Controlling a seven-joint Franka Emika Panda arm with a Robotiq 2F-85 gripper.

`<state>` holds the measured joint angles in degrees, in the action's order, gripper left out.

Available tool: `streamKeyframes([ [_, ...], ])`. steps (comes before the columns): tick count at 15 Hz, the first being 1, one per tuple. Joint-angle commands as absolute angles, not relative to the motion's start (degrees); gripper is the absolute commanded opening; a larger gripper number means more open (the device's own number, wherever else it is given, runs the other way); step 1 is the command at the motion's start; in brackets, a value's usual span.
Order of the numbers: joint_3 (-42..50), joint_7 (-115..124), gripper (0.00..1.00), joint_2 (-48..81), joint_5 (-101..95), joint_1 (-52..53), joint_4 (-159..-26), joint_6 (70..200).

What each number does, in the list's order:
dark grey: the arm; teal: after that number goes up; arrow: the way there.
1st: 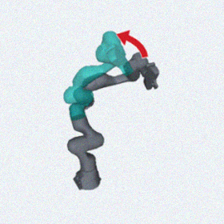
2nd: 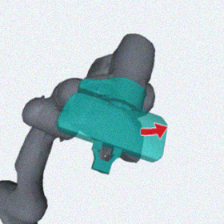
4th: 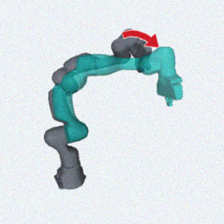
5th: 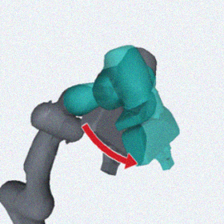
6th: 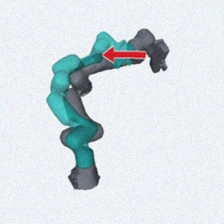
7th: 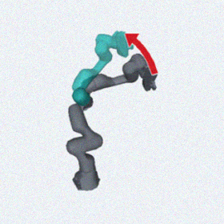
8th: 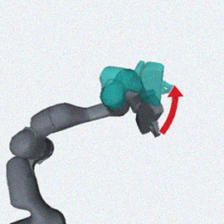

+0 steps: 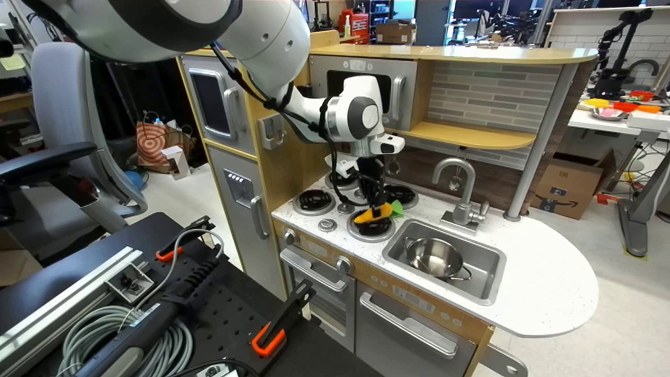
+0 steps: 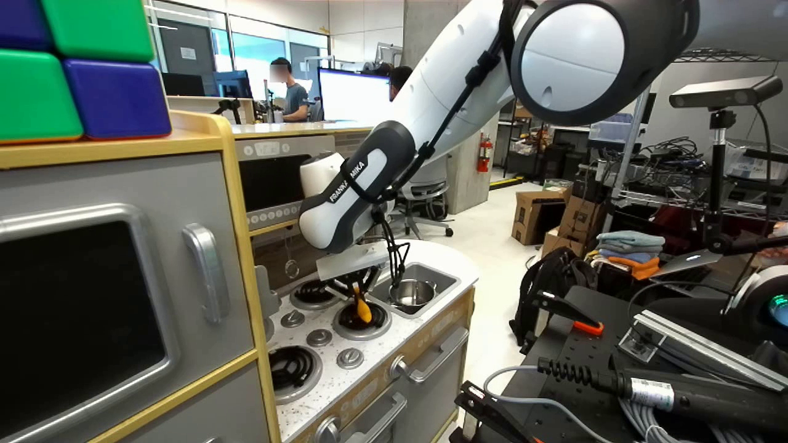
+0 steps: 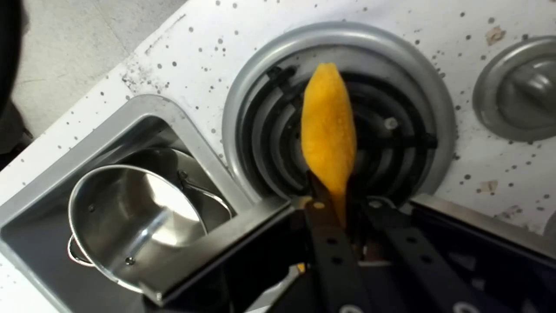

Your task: Pick up the carrot plush toy from the stove and put it in the pot which is in the sink

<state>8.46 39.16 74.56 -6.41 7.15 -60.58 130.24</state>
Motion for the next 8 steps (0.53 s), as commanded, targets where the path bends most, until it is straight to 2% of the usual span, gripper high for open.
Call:
streamKeyframes([
  [1, 7.69, 38.97, 0.03, 71.01, -4.55, 4.08, -62.94, 131.66],
  [8, 9.41, 41.87, 0.03, 71.77, -0.2, -1.35, -61.22, 128.75],
])
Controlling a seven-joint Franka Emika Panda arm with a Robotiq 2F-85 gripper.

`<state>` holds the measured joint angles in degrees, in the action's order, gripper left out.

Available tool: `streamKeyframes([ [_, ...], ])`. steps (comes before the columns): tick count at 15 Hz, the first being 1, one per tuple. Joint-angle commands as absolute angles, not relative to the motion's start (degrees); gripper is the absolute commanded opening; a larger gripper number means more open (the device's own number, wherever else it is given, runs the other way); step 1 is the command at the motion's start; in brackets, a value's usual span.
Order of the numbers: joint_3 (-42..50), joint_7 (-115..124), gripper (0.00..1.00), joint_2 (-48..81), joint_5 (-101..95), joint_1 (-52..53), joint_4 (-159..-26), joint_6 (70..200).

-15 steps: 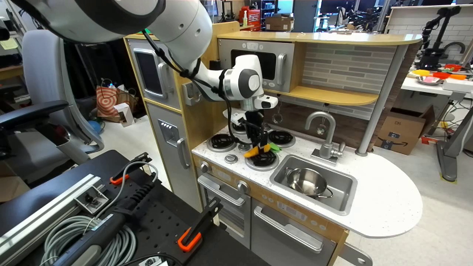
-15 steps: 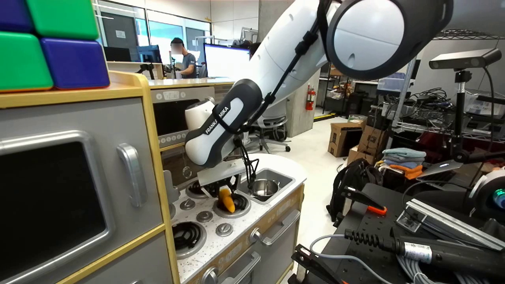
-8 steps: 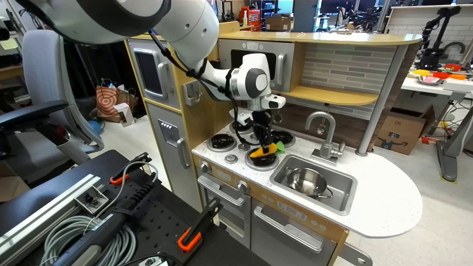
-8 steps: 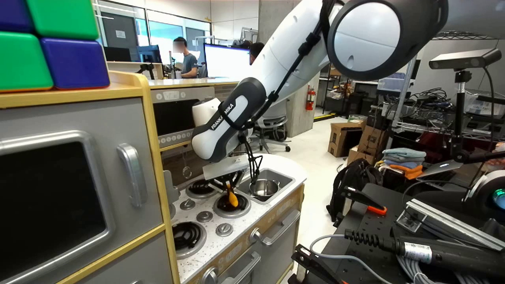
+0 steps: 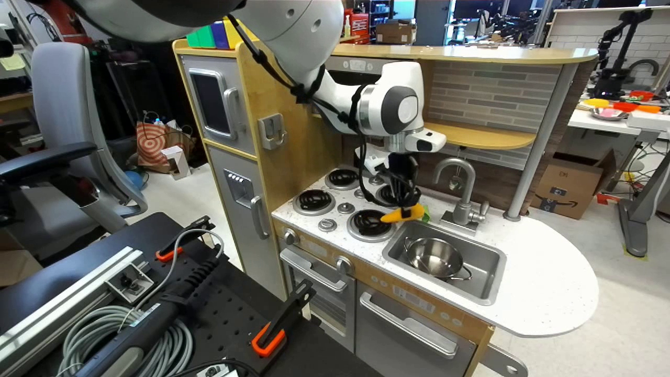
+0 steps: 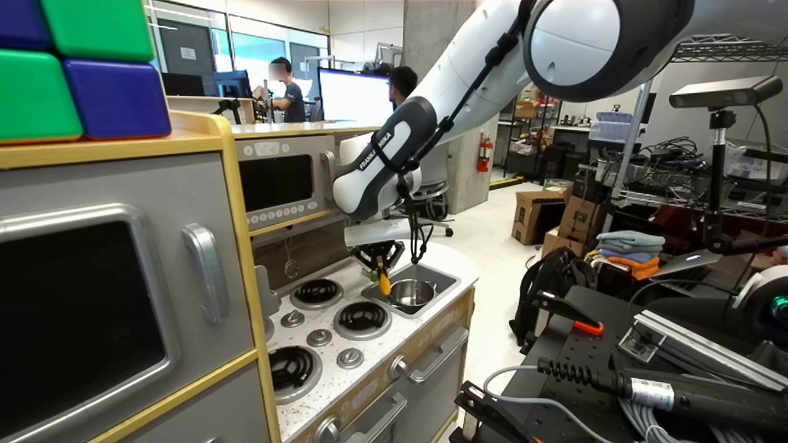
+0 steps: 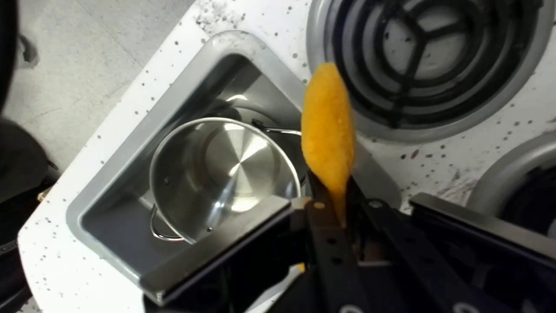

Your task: Pick up the carrot plush toy from the stove and put it in the pot which is in the sink

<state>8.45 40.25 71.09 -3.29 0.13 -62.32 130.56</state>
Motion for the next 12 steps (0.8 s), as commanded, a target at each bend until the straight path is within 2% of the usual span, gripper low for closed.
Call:
streamKeyframes([
  [1, 9.94, 42.89, 0.03, 72.25, 0.45, -2.06, -60.89, 128.43],
  [12, 10.97, 51.16, 0.03, 77.82, 3.52, -7.23, -54.09, 125.79],
])
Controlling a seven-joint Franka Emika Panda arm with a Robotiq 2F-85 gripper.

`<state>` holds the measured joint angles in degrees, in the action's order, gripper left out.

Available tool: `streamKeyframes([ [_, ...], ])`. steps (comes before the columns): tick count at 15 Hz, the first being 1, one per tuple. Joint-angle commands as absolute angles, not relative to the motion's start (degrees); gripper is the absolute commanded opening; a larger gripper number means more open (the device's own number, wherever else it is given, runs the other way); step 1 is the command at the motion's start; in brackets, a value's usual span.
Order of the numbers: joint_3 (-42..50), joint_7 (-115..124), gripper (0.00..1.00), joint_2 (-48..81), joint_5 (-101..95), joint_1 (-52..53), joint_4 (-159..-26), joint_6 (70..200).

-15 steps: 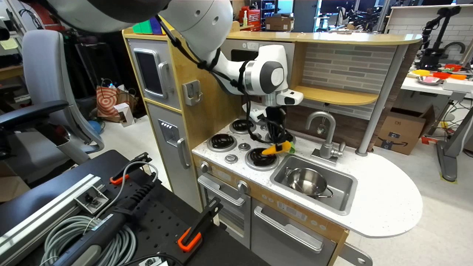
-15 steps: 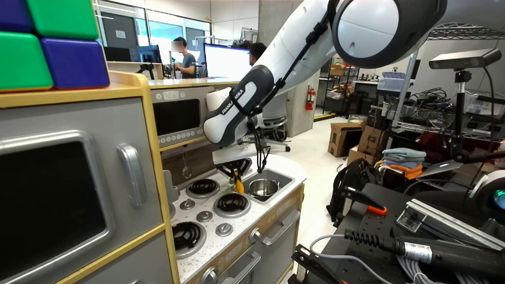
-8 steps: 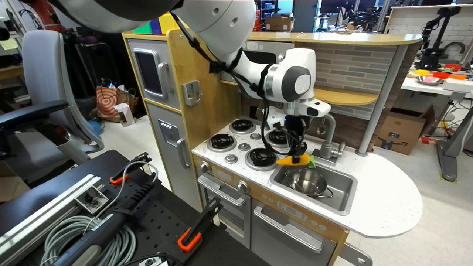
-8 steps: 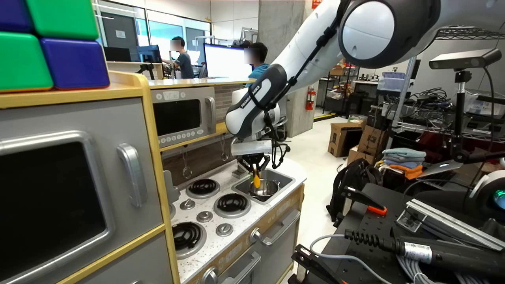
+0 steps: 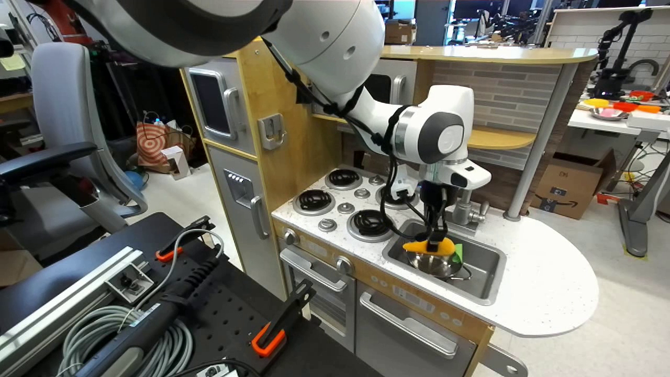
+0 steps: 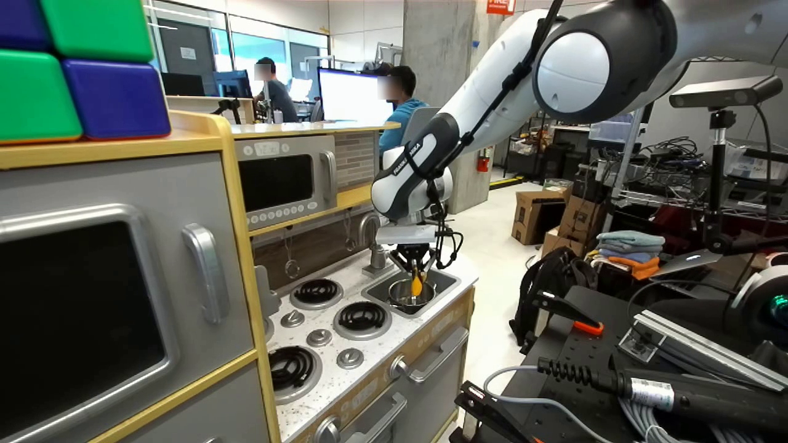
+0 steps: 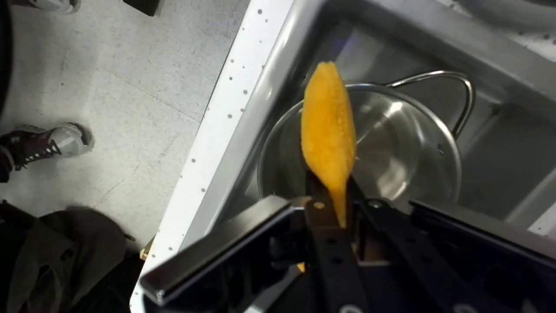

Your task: Pick up the carrot plush toy from the stove and put it in the pot which is in the sink

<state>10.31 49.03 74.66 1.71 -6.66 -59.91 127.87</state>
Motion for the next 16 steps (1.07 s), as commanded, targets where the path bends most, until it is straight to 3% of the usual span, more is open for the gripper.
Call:
streamKeyframes([
  [1, 10.91, 51.86, 0.03, 78.09, 3.46, -7.39, -53.37, 125.91],
  [3, 10.67, 52.8, 0.03, 78.55, 3.35, -7.59, -52.06, 125.61],
  [4, 10.55, 53.11, 0.36, 78.75, 3.25, -7.59, -51.51, 125.58],
  [6, 10.38, 53.31, 0.44, 78.97, 3.06, -7.52, -50.86, 125.5],
  [12, 8.77, 51.48, 0.88, 77.03, 2.17, -7.46, -53.06, 124.0],
  [13, 9.56, 52.52, 0.7, 76.59, 1.72, -7.08, -54.97, 126.84],
  [14, 8.88, 51.04, 1.0, 74.81, 1.81, -7.1, -57.19, 126.92],
  [16, 8.46, 48.5, 1.0, 70.39, 1.63, -6.85, -62.98, 130.06],
])
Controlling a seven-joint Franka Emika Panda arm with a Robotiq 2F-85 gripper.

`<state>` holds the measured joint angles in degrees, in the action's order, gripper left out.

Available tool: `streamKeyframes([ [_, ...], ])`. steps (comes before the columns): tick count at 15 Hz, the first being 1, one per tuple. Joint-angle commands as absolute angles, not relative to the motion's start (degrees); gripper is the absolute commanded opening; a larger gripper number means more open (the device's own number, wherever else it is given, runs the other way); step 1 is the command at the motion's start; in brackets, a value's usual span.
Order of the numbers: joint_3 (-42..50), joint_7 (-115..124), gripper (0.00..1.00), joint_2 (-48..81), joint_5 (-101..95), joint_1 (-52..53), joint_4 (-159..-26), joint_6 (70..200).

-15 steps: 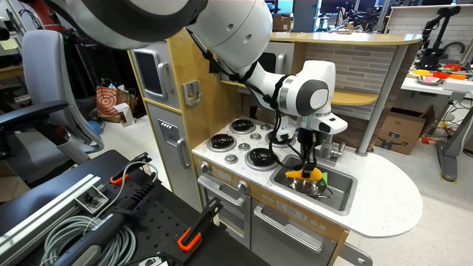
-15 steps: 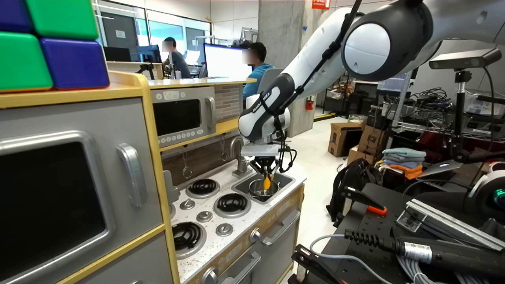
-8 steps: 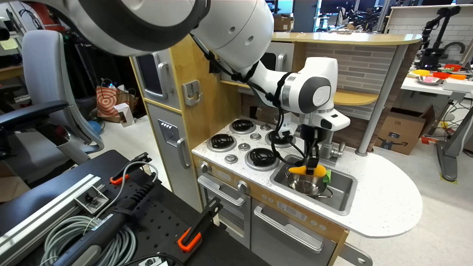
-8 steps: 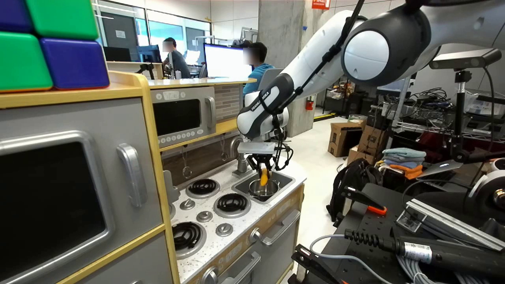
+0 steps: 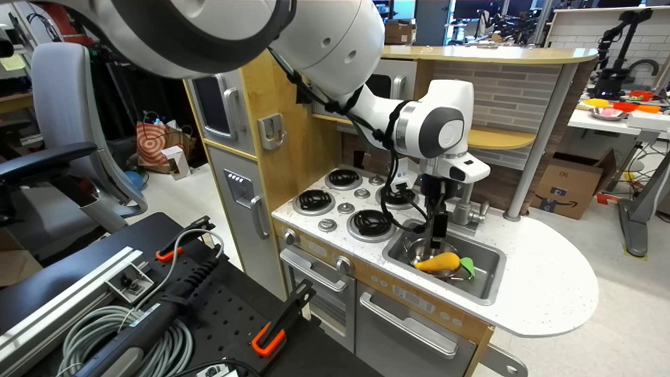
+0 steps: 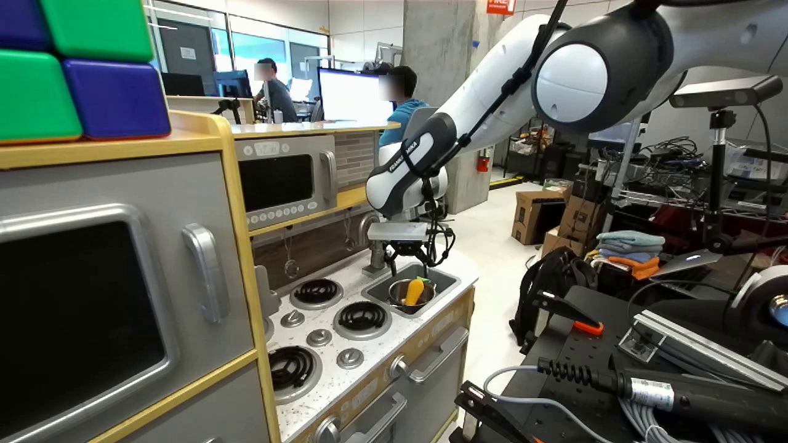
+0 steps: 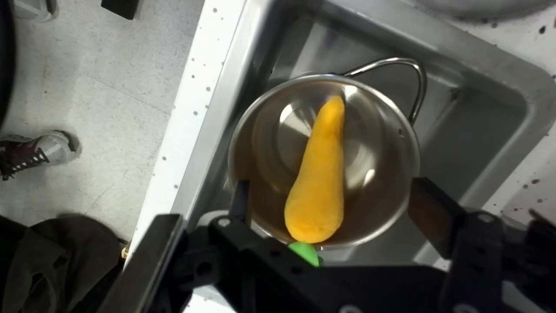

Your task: Pick up the carrot plush toy from the stove and put it in the pot which is in the sink

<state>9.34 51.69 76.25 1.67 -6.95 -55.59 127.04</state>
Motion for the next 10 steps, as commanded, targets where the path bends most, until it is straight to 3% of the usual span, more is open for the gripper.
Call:
streamKeyframes([
  [1, 8.49, 47.5, 1.0, 68.38, 1.57, -6.73, -65.6, 131.78],
  [4, 7.85, 43.08, 1.0, 61.71, 1.76, -7.17, -73.51, 136.0],
  [5, 9.93, 45.59, 1.0, 69.23, 2.85, -6.34, -63.87, 133.37],
  [10, 10.05, 45.21, 1.0, 68.58, 2.89, -6.28, -65.11, 133.45],
])
